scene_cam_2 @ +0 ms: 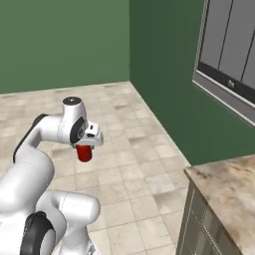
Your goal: Four empty soda cans are scattered around the kitchen. Gather all the cans and cluster them next to the stove for recycling.
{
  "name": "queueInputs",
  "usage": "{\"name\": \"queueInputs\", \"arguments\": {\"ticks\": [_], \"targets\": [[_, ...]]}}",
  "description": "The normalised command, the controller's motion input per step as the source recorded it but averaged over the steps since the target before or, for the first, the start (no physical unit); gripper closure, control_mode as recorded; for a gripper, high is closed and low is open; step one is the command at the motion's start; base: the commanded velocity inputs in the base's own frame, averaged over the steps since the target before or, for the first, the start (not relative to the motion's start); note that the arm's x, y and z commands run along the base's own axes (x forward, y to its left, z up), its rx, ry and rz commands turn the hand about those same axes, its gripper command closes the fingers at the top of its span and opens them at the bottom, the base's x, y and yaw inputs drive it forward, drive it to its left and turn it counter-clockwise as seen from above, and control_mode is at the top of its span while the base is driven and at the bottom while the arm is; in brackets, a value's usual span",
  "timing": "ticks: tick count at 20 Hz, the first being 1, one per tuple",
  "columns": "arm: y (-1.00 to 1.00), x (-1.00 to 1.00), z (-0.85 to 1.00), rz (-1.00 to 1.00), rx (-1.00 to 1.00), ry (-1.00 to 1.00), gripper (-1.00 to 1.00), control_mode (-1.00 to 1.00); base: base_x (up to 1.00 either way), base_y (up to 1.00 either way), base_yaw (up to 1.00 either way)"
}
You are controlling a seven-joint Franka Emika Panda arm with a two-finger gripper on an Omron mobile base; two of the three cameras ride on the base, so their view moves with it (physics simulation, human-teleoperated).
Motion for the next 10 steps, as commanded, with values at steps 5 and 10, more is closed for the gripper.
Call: {"name": "queueInputs", "arguments": {"ticks": [5, 10], "targets": [[0.00, 0.00, 0.00, 0.00, 0.00, 0.00, 1.00, 1.00, -0.76, 0.45, 0.26], [0.00, 0.00, 0.00, 0.00, 0.00, 0.00, 1.00, 1.00, -0.79, 0.55, 0.19]]}}
